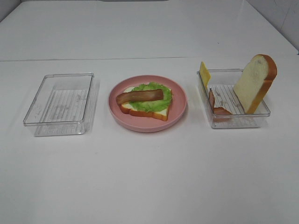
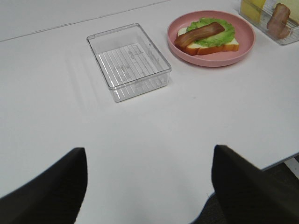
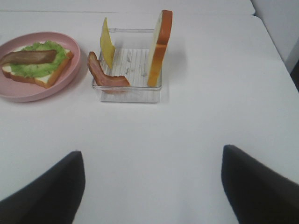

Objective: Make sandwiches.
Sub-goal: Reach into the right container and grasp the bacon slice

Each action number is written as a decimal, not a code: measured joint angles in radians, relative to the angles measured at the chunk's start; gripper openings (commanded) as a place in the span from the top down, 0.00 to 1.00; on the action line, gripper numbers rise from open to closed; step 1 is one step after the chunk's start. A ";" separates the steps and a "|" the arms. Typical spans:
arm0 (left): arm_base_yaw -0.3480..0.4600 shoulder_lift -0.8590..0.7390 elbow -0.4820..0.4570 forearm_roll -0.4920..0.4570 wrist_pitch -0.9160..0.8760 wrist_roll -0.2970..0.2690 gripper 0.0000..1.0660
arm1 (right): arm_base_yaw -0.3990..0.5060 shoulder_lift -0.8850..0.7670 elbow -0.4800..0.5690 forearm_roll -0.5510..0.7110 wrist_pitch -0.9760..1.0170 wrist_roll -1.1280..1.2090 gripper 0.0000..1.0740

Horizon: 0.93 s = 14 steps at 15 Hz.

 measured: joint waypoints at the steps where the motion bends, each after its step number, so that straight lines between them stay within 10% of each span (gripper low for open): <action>1: 0.000 0.000 0.000 0.000 0.000 0.000 0.33 | 0.000 0.071 0.000 0.030 -0.058 0.000 0.29; 7: 0.000 0.000 0.000 0.000 0.000 0.000 0.33 | 0.000 0.631 -0.072 0.191 -0.294 -0.051 0.29; 14: 0.000 0.000 0.000 0.000 0.000 0.000 0.33 | 0.001 1.339 -0.571 0.348 -0.079 -0.136 0.29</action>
